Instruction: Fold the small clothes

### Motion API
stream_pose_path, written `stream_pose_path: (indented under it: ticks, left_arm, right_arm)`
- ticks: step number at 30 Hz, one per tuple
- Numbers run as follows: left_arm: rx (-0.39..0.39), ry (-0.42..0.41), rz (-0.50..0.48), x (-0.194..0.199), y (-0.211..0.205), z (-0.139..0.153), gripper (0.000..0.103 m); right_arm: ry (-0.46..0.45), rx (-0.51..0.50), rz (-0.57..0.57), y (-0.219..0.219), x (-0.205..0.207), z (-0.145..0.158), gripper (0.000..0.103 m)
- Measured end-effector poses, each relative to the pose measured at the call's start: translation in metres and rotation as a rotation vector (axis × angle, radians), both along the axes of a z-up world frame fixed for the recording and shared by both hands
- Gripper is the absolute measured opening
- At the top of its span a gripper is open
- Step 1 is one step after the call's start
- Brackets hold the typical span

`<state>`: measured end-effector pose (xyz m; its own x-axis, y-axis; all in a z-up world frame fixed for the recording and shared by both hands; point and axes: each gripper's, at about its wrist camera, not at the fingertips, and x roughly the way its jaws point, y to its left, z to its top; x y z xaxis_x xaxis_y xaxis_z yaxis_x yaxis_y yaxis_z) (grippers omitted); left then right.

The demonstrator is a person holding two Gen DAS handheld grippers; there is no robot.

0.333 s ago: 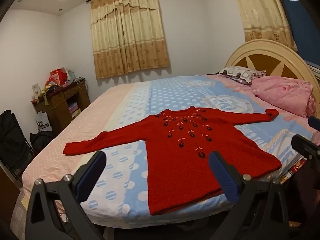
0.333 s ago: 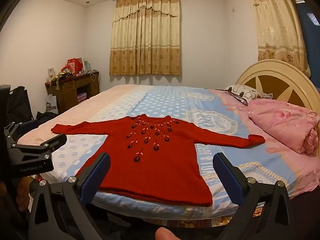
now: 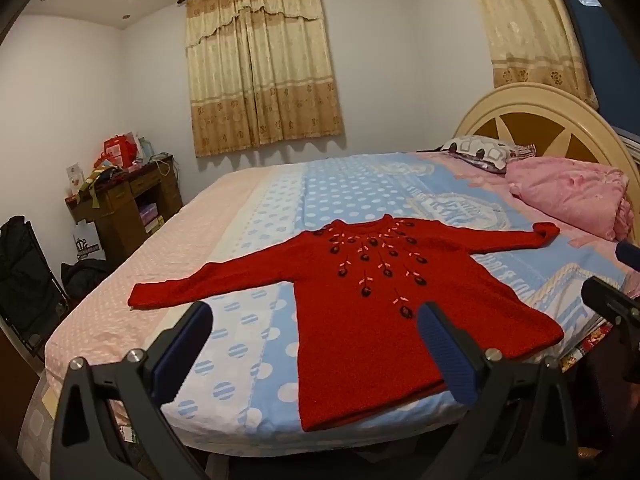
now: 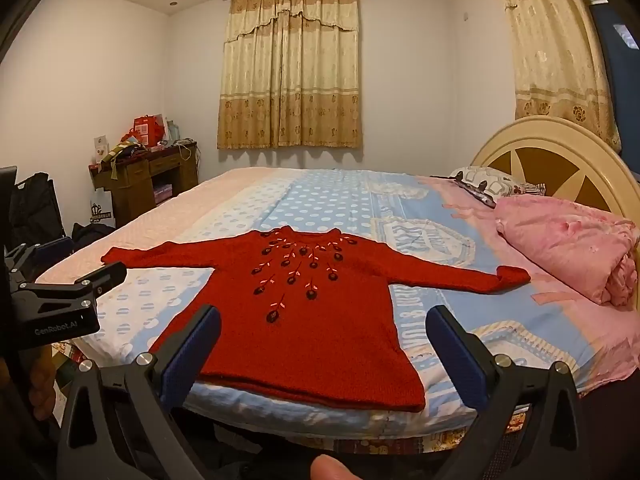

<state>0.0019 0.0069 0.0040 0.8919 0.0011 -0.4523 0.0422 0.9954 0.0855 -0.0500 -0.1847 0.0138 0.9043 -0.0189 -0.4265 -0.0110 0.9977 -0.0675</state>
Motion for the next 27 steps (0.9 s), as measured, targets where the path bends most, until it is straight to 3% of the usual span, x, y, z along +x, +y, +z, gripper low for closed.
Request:
stream_pose_path:
  ticks: [27]
  left_arm:
    - [0.017, -0.007, -0.004, 0.000, -0.001, -0.003, 0.103]
  right_arm:
    - [0.023, 0.000, 0.008, 0.003, 0.002, -0.016, 0.102]
